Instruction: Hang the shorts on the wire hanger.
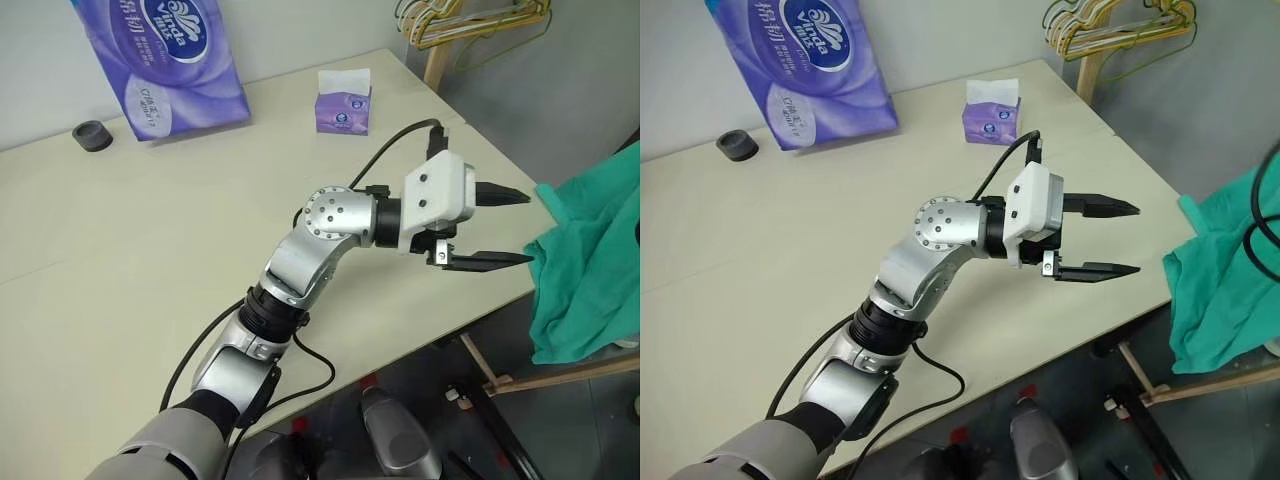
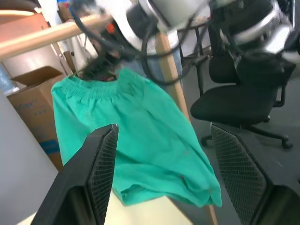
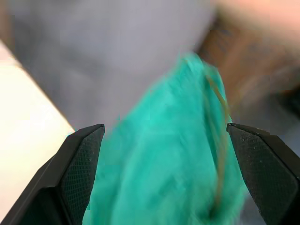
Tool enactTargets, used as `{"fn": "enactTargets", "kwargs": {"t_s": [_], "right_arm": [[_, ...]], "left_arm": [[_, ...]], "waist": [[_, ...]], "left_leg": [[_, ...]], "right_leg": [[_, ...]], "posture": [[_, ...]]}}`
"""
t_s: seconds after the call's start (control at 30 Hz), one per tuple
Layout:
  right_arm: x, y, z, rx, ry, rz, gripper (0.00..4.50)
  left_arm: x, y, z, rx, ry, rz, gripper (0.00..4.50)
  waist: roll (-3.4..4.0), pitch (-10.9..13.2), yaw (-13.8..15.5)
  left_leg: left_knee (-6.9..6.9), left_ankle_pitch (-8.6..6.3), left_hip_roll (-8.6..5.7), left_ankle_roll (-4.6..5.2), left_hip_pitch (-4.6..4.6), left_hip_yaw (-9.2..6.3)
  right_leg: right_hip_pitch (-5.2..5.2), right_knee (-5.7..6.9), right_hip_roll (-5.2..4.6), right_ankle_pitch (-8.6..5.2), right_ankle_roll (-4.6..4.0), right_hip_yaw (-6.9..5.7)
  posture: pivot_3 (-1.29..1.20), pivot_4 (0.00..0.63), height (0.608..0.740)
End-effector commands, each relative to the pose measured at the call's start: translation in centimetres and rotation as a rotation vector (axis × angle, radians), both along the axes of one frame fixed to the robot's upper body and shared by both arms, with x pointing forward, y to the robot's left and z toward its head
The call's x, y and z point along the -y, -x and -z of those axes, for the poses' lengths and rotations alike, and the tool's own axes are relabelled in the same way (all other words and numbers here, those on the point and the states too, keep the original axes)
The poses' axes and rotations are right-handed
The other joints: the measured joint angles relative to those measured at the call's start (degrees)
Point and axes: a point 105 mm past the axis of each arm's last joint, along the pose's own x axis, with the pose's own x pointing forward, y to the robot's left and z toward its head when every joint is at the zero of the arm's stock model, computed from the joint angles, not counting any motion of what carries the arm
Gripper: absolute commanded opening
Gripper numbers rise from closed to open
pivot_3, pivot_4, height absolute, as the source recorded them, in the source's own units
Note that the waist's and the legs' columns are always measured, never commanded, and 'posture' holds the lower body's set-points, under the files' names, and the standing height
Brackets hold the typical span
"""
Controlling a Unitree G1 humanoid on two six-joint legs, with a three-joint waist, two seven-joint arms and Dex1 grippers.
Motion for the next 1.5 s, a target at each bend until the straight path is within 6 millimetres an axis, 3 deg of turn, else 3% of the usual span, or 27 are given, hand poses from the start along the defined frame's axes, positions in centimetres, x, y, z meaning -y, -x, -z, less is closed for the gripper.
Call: {"fn": "enactTargets", "kwargs": {"t_s": [0.03,0.17,0.3,0.4,0.57,0.77,0.9,1.03,1.5], "right_arm": [[-3.6,-1.7,0.1,0.048,0.055,-0.184,4.45],[-6.5,-3.6,4.0,0.038,0.088,-0.295,4.45],[-9.8,-4.6,7.7,0.094,0.084,-0.404,4.45],[-12.8,-5.9,11.3,0.097,0.053,-0.541,4.45],[-17.3,-7.9,15.0,0.107,-0.046,-0.764,4.45],[-20.4,-10.2,18.1,0.074,-0.076,-0.894,4.45],[-20.9,-11.5,19.1,0.068,-0.085,-0.900,4.45],[-20.4,-12.4,19.8,0.069,-0.089,-0.852,4.45],[-17.7,-11.5,22.4,0.034,-0.127,-0.688,4.45]], "left_arm": [[-1.5,-0.9,-0.2,-0.044,0.021,-0.050,3.31],[-4.6,-4.0,1.2,-0.092,-0.009,-0.249,3.31],[-9.9,-9.1,2.5,-0.150,0.036,-0.653,3.31],[-15.9,-12.2,4.1,-0.255,0.126,-1.022,3.31],[-22.3,-12.4,7.6,-0.254,0.153,-1.400,3.31],[-26.3,-10.5,10.7,-0.314,0.220,-1.571,3.31],[-27.5,-9.9,11.8,-0.353,0.236,-1.606,3.31],[-27.6,-10.1,11.6,-0.348,0.253,-1.583,3.31],[-24.6,-11.5,11.2,-0.326,0.213,-1.381,3.31]], "waist": [[-0.04,-0.04,0.01],[-0.19,-0.26,0.49],[-0.11,-0.32,2.54],[-0.24,-0.98,4.50],[-0.35,-2.23,8.37],[-0.85,-2.74,14.85],[-1.06,-3.24,19.01],[-1.08,-3.50,21.89],[-1.18,-5.23,23.23]], "left_leg": [[0.00,0.00,0.02,0.00,-0.03,-0.05],[0.03,0.01,0.04,0.00,-0.03,-0.10],[0.13,0.02,-0.04,0.00,-0.03,-0.17],[0.25,0.03,-0.09,-0.02,-0.18,-0.26],[0.31,0.26,-0.05,-0.40,-0.74,-0.42],[0.80,0.45,-0.07,-0.74,-1.00,-1.00],[0.88,0.55,-0.08,-0.92,-0.97,-1.21],[0.88,0.92,-0.06,-1.25,-0.97,-1.63],[0.84,1.30,-0.06,-1.42,-0.91,-1.65]], "right_leg": [[0.00,-0.02,0.02,0.00,0.00,-0.06],[-0.02,0.16,0.03,0.03,-0.05,-0.09],[-0.11,0.46,-0.06,0.21,-0.33,-0.15],[-0.33,0.73,-0.13,0.21,-0.33,-0.25],[-1.06,1.17,-0.13,0.28,-0.46,-0.37],[-1.07,1.35,-0.16,0.52,-0.76,-0.89],[-1.07,1.61,-0.16,0.56,-0.84,-1.10],[-0.97,1.64,-0.14,0.77,-1.18,-1.65],[-0.92,1.94,0.37,0.95,-1.60,-1.96]], "posture": [[-0.39,0.198,0.740],[-0.33,0.176,0.740],[-0.26,0.158,0.740],[-0.18,0.133,0.740],[-0.07,0.112,0.740],[0.02,0.101,0.740],[0.05,0.097,0.740],[0.07,0.090,0.740],[0.06,0.070,0.740]]}}
